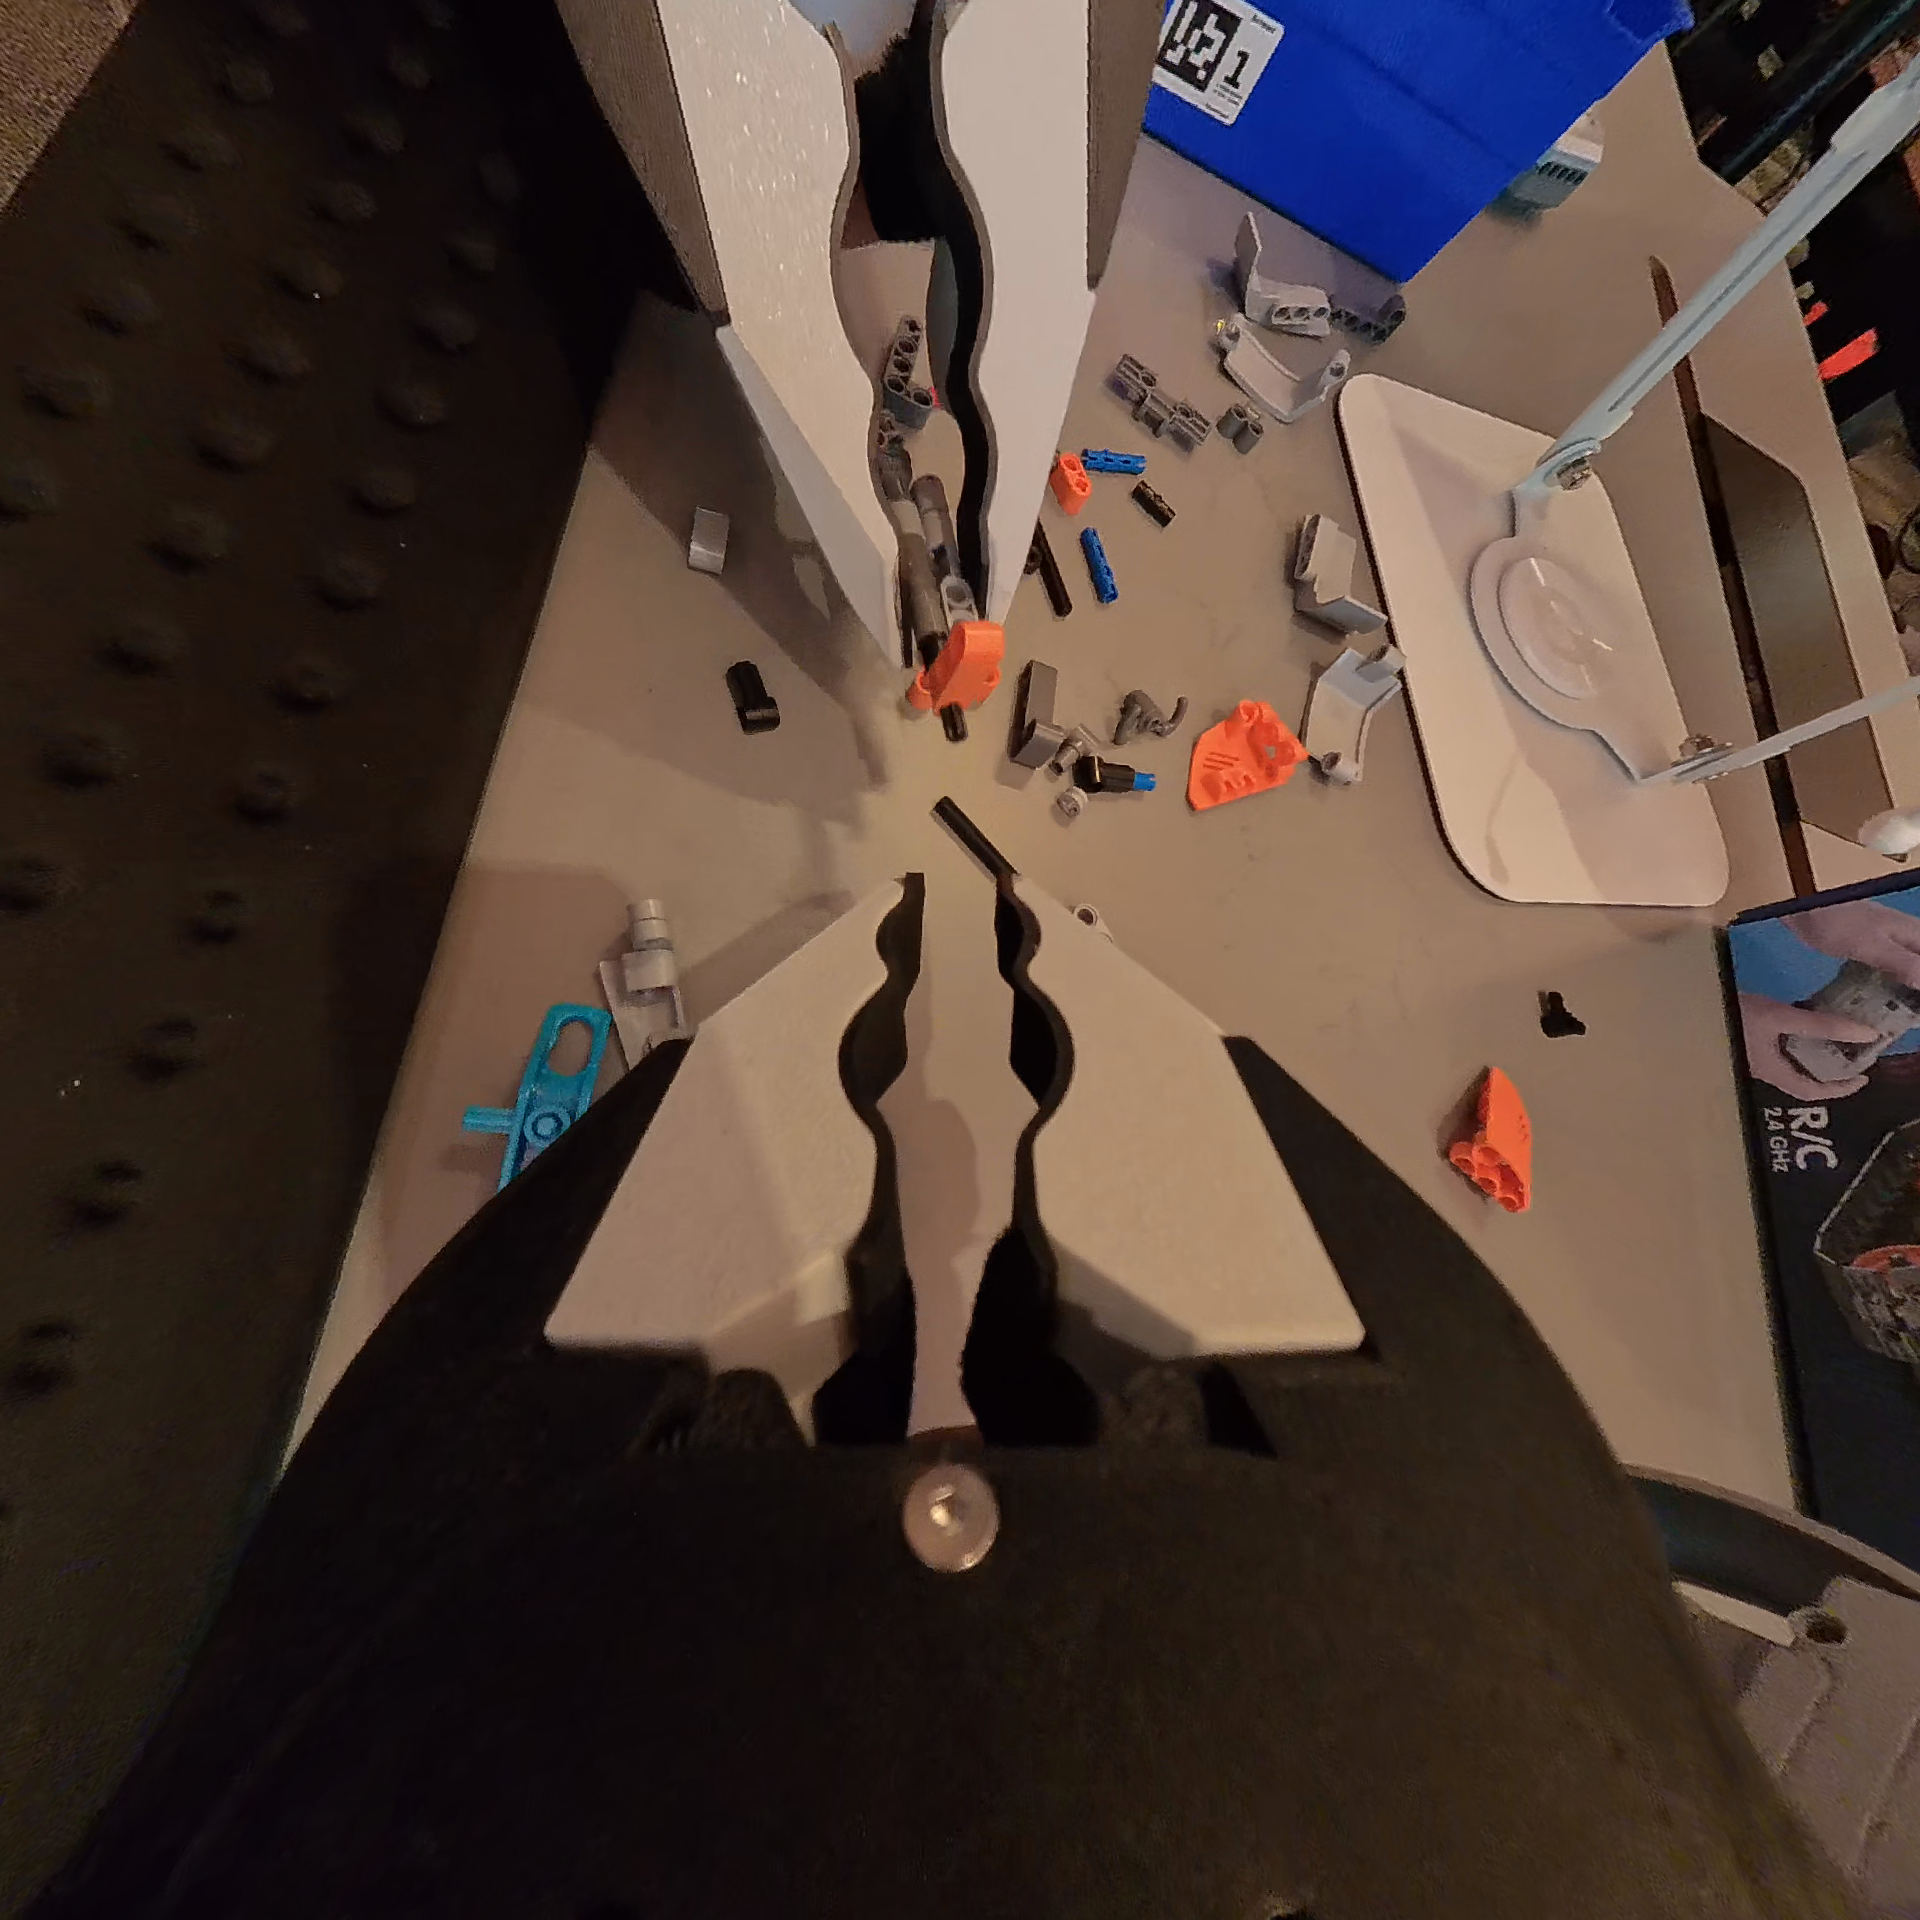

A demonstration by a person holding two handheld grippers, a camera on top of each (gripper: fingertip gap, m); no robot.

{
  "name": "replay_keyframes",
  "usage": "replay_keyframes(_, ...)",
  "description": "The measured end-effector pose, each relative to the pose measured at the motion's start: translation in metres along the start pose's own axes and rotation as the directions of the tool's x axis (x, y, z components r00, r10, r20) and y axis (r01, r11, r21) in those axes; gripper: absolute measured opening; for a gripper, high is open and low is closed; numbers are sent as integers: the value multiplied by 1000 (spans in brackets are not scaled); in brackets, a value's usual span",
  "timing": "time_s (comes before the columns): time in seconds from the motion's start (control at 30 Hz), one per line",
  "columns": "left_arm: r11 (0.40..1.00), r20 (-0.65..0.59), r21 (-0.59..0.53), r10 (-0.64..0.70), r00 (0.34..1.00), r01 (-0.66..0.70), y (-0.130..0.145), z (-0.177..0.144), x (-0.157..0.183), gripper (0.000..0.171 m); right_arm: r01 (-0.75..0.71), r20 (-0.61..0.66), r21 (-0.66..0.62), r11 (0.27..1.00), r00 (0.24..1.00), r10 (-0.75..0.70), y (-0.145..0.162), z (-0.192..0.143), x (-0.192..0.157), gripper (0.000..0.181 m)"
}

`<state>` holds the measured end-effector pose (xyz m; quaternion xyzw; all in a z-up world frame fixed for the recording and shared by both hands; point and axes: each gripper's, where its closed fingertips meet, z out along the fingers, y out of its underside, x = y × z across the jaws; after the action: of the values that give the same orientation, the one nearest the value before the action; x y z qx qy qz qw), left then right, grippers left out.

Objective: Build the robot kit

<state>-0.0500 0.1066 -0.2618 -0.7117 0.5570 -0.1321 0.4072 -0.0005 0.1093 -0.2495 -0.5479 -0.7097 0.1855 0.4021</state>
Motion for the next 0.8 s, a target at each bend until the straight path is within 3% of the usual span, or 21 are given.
replay_keyframes(0.27, 999, 35, 14, -47, 998, 47, 13, -14, -8, 13, -9, -14, -2, 1000, 1000, 9, 1, -4, 4, 11)
replay_keyframes(0.8, 998, 27, 8, -70, 997, 70, 19, -11, -11, 13, -5, -18, -6, 1000, 1000, 5, 4, -8, 6, 12)
